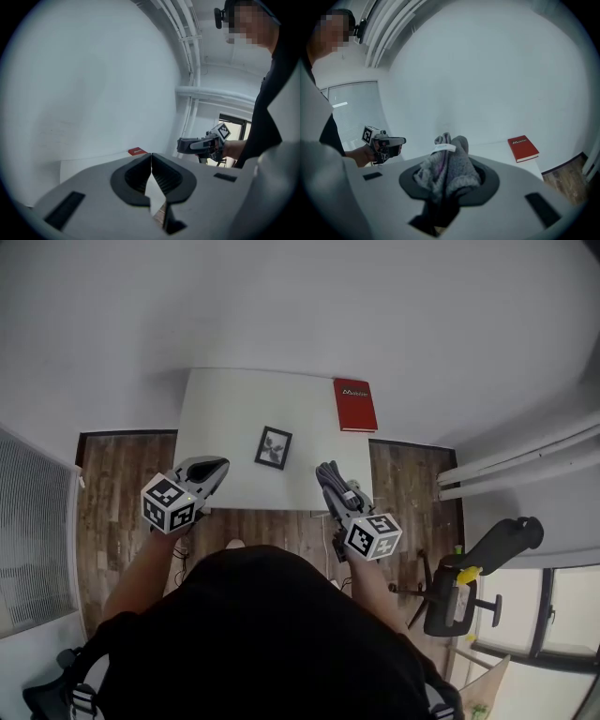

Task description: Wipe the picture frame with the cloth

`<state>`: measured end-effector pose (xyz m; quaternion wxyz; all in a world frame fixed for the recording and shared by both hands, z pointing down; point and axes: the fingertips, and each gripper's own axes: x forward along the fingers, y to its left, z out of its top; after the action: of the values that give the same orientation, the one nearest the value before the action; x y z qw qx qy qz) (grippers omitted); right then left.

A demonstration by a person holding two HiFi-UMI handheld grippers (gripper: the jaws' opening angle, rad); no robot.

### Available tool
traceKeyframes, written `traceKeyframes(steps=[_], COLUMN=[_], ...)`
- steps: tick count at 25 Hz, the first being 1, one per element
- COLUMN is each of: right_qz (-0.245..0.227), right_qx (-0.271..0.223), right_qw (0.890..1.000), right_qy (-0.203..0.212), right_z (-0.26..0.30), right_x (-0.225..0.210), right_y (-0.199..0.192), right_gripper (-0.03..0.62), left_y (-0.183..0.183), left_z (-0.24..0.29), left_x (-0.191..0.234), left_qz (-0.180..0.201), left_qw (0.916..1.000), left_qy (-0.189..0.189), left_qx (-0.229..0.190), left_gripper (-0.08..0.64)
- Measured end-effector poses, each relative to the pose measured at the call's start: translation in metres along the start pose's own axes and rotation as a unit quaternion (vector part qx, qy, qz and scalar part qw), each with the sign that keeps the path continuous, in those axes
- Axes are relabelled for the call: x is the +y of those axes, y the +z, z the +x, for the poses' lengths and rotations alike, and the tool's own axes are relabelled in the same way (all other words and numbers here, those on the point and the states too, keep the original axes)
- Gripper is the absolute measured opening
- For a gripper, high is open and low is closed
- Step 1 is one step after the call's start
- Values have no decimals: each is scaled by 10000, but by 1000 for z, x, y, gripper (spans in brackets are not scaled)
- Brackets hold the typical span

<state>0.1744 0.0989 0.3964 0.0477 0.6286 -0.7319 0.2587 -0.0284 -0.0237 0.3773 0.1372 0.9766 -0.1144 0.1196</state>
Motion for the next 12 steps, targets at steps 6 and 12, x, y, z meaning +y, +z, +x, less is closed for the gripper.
traceKeyframes(steps=[6, 12], right_qz=[114, 169], right_qx=[-62, -42], right_qw=[9997, 9992], right_qy=[-196, -352], right_z=[14, 25], right_x=[1, 6], right_y=[3, 4], right_gripper=[103, 103], left_y=[4, 7], left_z=[5, 9], left_x=[25, 45], left_qz=[-5, 16], left_qw=[9998, 9994], left_qy=[-165, -326], left_qx=[55, 75], left_gripper=[11, 11])
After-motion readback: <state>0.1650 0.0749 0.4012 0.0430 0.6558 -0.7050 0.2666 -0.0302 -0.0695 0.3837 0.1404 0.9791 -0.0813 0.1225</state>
